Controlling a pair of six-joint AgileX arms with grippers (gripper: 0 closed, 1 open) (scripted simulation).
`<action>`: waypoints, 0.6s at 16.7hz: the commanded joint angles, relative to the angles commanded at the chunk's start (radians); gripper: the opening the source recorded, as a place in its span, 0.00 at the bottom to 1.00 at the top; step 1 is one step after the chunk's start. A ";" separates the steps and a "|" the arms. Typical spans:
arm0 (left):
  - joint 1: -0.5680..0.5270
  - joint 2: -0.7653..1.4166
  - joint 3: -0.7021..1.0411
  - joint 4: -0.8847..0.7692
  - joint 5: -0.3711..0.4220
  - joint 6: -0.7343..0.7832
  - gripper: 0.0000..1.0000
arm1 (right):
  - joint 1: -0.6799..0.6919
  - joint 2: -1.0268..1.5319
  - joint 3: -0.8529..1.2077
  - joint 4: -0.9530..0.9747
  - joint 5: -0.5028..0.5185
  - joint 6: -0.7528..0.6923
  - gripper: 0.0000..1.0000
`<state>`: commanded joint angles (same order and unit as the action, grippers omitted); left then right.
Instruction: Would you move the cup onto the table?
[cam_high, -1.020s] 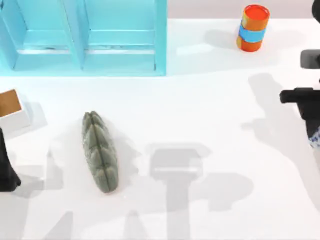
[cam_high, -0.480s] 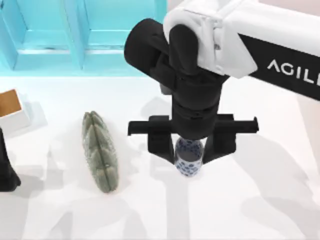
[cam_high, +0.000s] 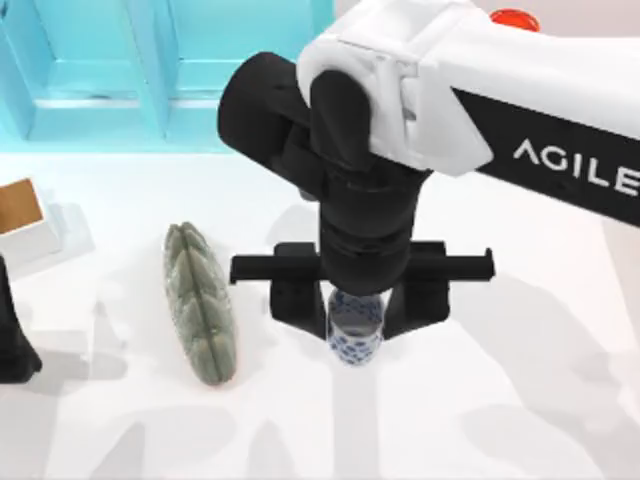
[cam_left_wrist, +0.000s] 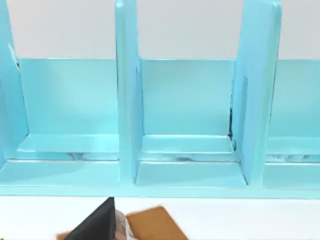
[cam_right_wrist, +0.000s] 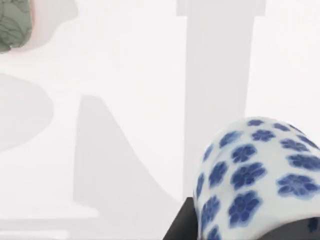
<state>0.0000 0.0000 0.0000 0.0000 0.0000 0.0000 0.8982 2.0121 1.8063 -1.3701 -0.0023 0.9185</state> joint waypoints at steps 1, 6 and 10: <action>0.000 0.000 0.000 0.000 0.000 0.000 1.00 | 0.000 0.002 -0.013 0.013 -0.003 0.001 0.00; 0.000 0.000 0.000 0.000 0.000 0.000 1.00 | 0.002 0.020 -0.166 0.192 0.000 0.001 0.00; 0.000 0.000 0.000 0.000 0.000 0.000 1.00 | 0.004 0.027 -0.215 0.244 0.004 0.001 0.00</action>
<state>0.0000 0.0000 0.0000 0.0000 0.0000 0.0000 0.9020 2.0391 1.5916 -1.1262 0.0019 0.9192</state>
